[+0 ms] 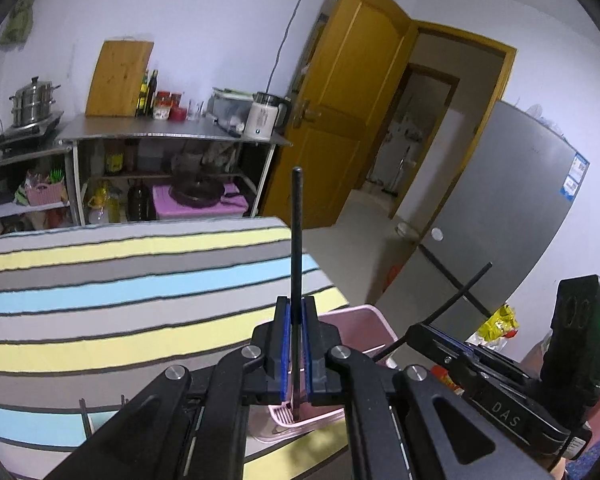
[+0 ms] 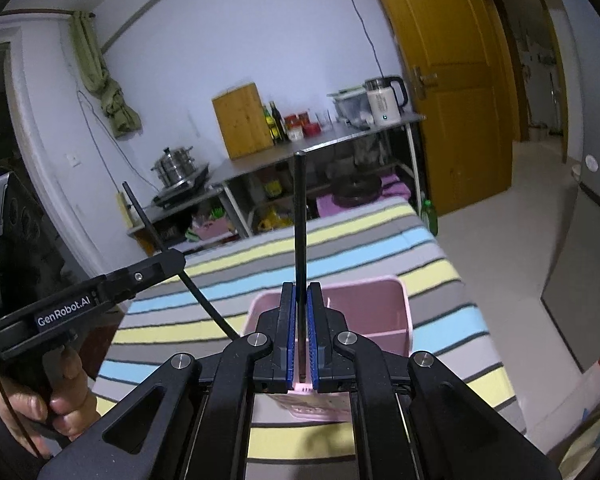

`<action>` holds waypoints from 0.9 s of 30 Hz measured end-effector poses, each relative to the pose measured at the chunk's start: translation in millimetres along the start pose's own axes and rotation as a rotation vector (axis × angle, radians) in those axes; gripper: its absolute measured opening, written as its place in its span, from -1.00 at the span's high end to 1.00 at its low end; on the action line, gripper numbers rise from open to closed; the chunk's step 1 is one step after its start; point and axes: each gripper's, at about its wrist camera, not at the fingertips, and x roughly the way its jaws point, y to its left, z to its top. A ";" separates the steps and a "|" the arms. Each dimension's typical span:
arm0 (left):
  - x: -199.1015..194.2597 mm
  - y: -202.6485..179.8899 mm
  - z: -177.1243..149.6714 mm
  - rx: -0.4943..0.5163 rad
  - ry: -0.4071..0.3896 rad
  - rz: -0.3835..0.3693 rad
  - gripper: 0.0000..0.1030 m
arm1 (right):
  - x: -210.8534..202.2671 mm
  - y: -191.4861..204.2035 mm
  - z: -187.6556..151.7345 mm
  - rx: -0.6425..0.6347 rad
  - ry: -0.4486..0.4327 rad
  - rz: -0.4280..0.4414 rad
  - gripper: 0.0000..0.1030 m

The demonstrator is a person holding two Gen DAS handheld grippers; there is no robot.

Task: Organize utensils
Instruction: 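Lift both held black chopsticks upright and carry them over the pink holder, then lower the chopsticks into the pink holder and open both tools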

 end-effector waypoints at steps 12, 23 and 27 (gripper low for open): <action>38.7 10.7 -24.8 -0.005 0.072 0.038 0.90 | 32.8 -12.4 -18.7 0.015 0.085 -0.013 0.89; 21.9 14.2 -29.7 -0.012 0.039 0.032 0.68 | 24.2 -15.6 -19.0 0.026 0.072 -0.020 0.72; -0.2 23.3 -30.1 -0.029 -0.007 0.029 0.61 | 12.5 -14.3 -22.1 0.032 0.053 -0.019 0.71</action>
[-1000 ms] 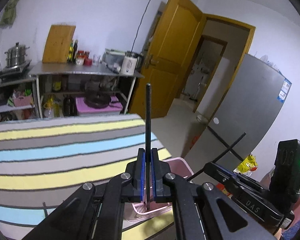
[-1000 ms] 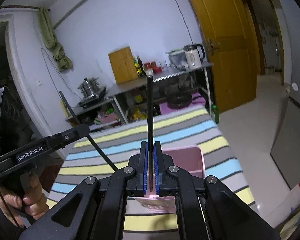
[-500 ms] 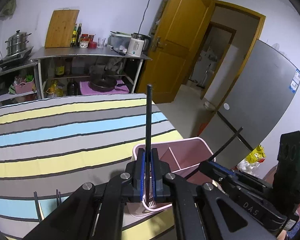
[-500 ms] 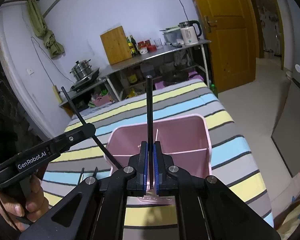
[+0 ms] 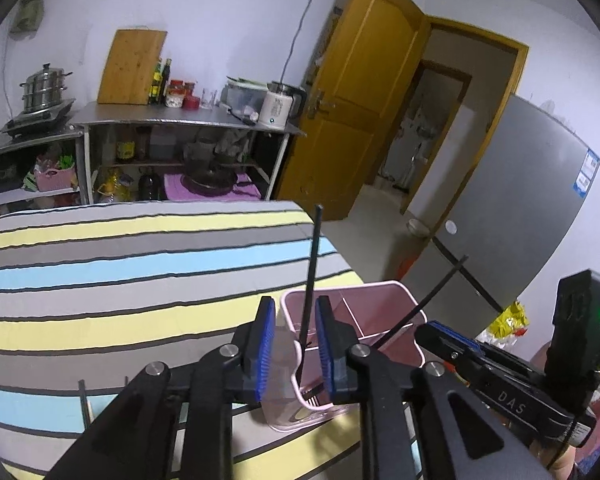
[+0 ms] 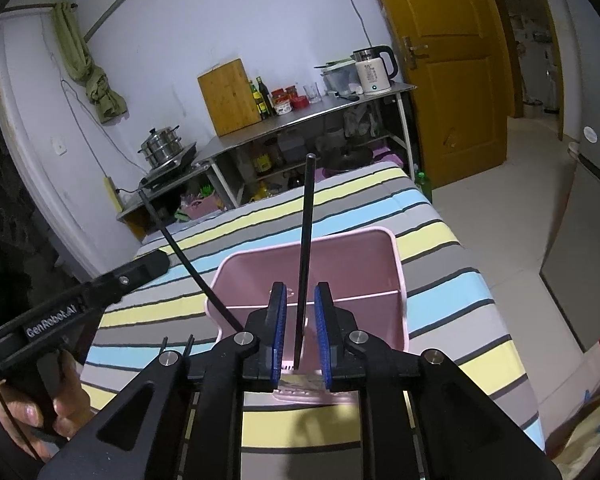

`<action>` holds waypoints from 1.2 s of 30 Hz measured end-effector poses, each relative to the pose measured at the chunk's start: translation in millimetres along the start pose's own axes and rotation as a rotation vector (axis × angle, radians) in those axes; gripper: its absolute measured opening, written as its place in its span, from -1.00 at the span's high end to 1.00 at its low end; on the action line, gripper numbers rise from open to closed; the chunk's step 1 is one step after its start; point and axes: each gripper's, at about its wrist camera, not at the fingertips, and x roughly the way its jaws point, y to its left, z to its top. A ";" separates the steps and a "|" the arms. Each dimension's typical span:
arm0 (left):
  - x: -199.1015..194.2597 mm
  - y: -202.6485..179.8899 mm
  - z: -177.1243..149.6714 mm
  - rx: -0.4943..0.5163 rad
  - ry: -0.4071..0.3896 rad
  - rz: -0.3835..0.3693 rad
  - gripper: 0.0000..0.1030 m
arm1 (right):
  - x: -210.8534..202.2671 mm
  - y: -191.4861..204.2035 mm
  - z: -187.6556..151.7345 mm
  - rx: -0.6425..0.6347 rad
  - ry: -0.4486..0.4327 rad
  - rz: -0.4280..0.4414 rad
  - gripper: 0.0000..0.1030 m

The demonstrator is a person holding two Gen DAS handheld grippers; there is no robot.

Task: Organize utensils
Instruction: 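Lower the chopsticks into the pink holder and open both tools, then move both open tools back down to the remaining chopsticks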

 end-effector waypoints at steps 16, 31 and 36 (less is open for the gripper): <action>-106.0 81.6 -86.3 -0.075 -0.070 0.148 0.61 | -29.2 58.8 -64.3 -0.105 0.031 0.112 0.71; -103.1 148.4 -163.0 -0.188 0.082 0.277 0.61 | 23.7 98.6 -123.6 -0.160 0.211 0.168 0.71; -76.3 161.5 -169.1 -0.191 0.137 0.306 0.45 | 37.9 104.5 -134.7 -0.178 0.252 0.177 0.71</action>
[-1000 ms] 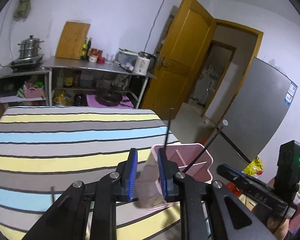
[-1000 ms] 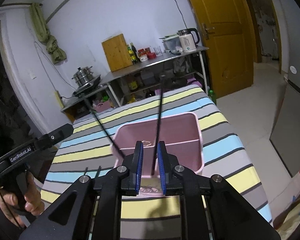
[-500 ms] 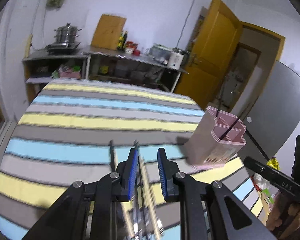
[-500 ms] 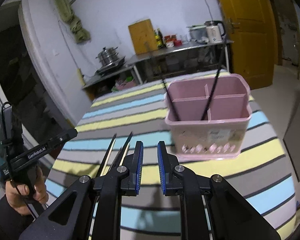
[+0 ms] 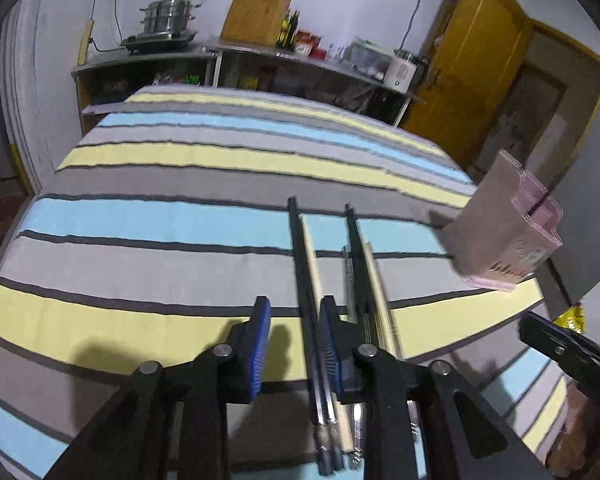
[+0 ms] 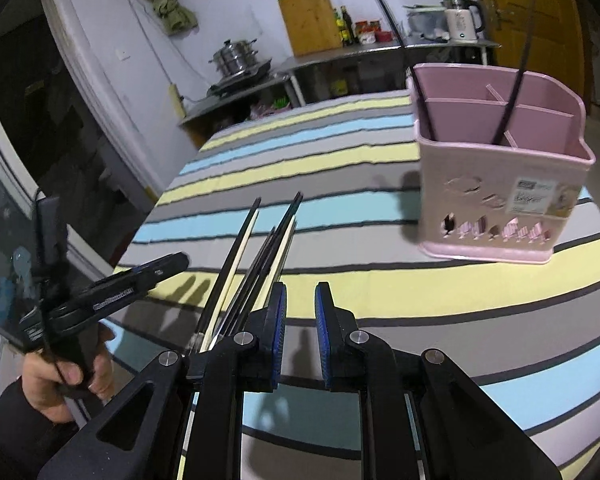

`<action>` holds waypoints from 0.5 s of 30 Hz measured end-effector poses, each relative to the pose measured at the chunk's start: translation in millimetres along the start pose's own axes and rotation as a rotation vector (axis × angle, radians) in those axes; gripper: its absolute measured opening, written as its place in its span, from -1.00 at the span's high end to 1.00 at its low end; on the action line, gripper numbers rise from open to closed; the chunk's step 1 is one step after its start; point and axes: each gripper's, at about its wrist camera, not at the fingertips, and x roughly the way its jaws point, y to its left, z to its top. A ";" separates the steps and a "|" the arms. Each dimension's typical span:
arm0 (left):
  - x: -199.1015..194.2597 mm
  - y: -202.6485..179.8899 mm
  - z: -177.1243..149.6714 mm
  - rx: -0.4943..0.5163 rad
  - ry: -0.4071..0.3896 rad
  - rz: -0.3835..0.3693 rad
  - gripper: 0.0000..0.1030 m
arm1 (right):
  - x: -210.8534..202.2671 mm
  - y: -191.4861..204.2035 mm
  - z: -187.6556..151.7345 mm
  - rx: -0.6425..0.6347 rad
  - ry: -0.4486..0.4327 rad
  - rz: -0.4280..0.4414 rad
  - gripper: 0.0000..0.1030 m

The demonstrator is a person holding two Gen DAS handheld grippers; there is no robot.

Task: Organize utensils
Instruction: 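Move both open tools back down to the remaining chopsticks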

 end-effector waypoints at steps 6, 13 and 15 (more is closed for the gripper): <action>31.1 -2.6 1.1 0.024 0.041 0.035 0.40 | 10.7 1.8 -0.1 -0.005 0.018 -0.002 0.71; 38.2 -3.2 -1.0 0.042 0.025 0.052 0.33 | 20.5 1.8 2.5 -0.007 0.032 -0.004 0.71; 39.9 -6.8 -0.4 0.064 0.020 0.061 0.24 | 22.5 4.1 2.5 -0.010 0.036 -0.003 0.71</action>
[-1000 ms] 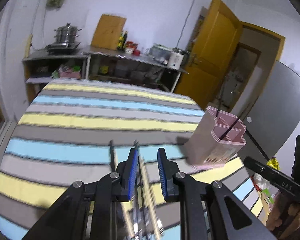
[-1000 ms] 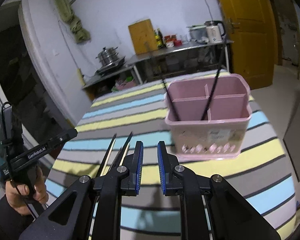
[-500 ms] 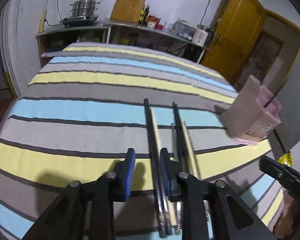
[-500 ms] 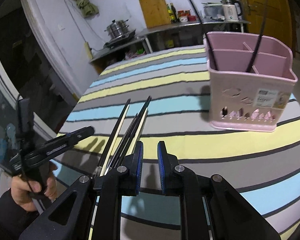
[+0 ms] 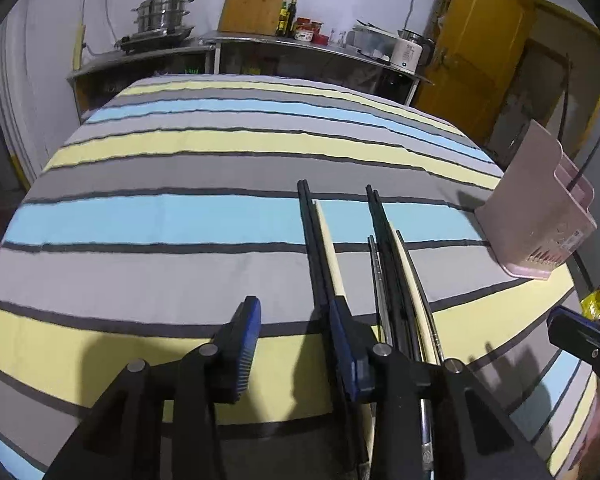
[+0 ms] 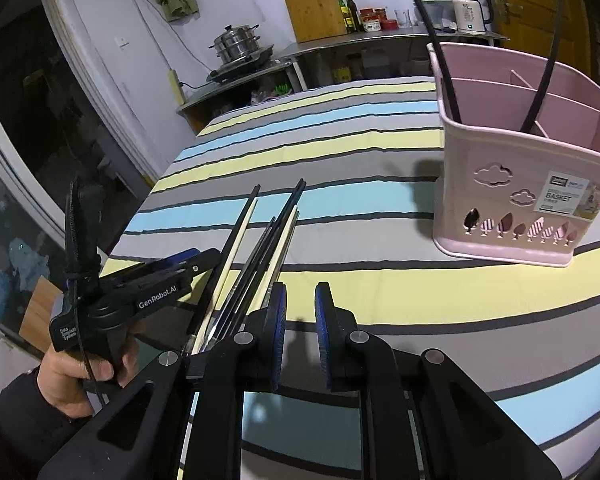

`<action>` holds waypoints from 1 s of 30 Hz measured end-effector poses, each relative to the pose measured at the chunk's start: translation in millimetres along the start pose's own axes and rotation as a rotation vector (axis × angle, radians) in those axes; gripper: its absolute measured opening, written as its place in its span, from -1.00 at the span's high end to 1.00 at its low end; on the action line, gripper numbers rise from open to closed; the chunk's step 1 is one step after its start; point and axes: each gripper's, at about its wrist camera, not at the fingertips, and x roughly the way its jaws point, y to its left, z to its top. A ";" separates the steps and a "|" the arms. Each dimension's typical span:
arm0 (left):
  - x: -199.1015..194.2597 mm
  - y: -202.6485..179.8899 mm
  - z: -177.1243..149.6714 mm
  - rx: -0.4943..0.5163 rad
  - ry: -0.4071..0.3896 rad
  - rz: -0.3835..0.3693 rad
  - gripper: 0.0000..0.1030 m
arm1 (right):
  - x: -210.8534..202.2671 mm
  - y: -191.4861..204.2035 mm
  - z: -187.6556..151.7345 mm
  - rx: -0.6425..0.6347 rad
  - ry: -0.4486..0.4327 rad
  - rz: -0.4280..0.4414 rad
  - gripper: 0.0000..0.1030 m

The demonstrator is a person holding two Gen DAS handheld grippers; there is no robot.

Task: Organize utensils
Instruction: 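Move both open tools back down to the remaining chopsticks, then close the left tool on a black chopstick while the right tool grasps another black chopstick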

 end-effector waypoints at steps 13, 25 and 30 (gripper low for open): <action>-6.9 19.2 -3.7 -0.033 -0.035 0.002 0.29 | 24.4 8.3 5.5 -0.023 0.031 0.010 0.71; -0.5 16.0 4.8 0.029 -0.025 0.044 0.38 | 50.8 17.7 12.6 -0.039 0.063 0.022 0.71; 12.3 11.6 20.0 0.086 -0.014 0.082 0.41 | 58.9 22.0 19.7 -0.047 0.064 0.023 0.71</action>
